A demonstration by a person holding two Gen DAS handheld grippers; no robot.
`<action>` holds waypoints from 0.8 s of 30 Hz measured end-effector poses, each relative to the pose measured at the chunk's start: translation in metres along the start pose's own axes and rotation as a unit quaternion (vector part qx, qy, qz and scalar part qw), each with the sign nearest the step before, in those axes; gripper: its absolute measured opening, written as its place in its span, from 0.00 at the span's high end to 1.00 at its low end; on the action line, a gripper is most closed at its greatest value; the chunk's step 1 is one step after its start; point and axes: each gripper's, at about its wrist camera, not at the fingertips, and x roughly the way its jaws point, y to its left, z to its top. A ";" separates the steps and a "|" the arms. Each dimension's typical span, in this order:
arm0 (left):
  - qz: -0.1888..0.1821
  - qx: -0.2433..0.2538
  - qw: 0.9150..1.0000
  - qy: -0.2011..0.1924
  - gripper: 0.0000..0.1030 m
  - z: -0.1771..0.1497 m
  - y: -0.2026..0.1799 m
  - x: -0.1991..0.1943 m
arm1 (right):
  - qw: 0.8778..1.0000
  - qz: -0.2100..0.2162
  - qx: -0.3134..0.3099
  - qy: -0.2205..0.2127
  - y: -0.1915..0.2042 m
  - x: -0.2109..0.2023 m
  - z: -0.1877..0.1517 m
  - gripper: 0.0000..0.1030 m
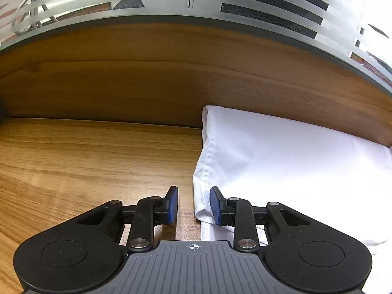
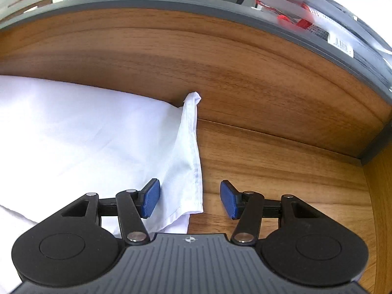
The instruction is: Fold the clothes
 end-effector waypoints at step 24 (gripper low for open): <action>-0.020 -0.043 0.998 -0.035 0.79 0.037 -0.046 0.024 | 0.993 0.059 0.081 -0.059 -0.034 0.055 0.055 0.82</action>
